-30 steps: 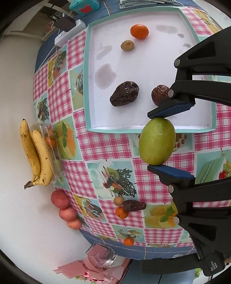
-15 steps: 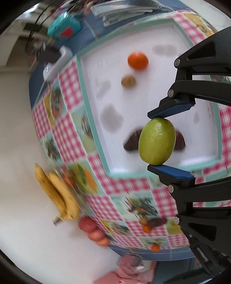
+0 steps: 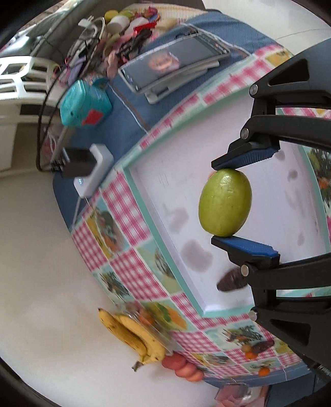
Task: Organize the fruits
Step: 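Carry both green fruits over the white tray with both tools, then open both tools to release the green fruits into the white tray, then move both tools back toward the remaining fruits on the tablecloth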
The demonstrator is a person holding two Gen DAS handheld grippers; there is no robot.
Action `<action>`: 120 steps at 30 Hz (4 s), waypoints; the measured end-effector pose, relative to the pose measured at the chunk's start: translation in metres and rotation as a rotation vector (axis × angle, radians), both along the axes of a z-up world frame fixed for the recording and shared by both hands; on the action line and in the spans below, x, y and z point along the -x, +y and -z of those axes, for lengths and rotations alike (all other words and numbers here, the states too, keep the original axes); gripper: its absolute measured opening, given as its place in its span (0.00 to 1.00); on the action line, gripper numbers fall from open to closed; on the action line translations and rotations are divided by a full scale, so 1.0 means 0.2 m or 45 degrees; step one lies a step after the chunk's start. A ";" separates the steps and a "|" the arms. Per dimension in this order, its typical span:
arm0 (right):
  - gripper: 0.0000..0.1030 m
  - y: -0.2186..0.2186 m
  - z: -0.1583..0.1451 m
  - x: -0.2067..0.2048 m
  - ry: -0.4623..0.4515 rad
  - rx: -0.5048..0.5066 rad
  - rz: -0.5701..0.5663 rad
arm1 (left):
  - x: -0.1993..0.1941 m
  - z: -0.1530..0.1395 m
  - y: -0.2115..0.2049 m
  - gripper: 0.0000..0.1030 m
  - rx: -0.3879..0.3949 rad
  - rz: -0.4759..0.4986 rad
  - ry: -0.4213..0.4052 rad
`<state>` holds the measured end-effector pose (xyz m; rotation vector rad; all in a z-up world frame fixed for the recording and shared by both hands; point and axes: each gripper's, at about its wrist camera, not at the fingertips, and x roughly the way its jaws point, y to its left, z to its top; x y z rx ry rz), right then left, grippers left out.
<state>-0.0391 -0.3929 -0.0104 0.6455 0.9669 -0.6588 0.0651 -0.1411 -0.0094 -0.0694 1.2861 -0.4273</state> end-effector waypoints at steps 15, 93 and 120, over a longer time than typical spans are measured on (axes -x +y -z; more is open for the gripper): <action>0.52 -0.05 -0.07 0.07 0.010 0.095 0.005 | 0.14 0.08 -0.32 0.40 -0.081 0.218 0.012; 0.54 0.03 0.21 -0.06 0.184 -0.027 -0.184 | 0.00 0.10 -0.15 0.50 -0.106 0.040 -0.015; 0.87 0.08 0.16 -0.09 0.100 0.023 -0.271 | -0.09 0.13 0.00 0.96 -0.280 -0.181 -0.131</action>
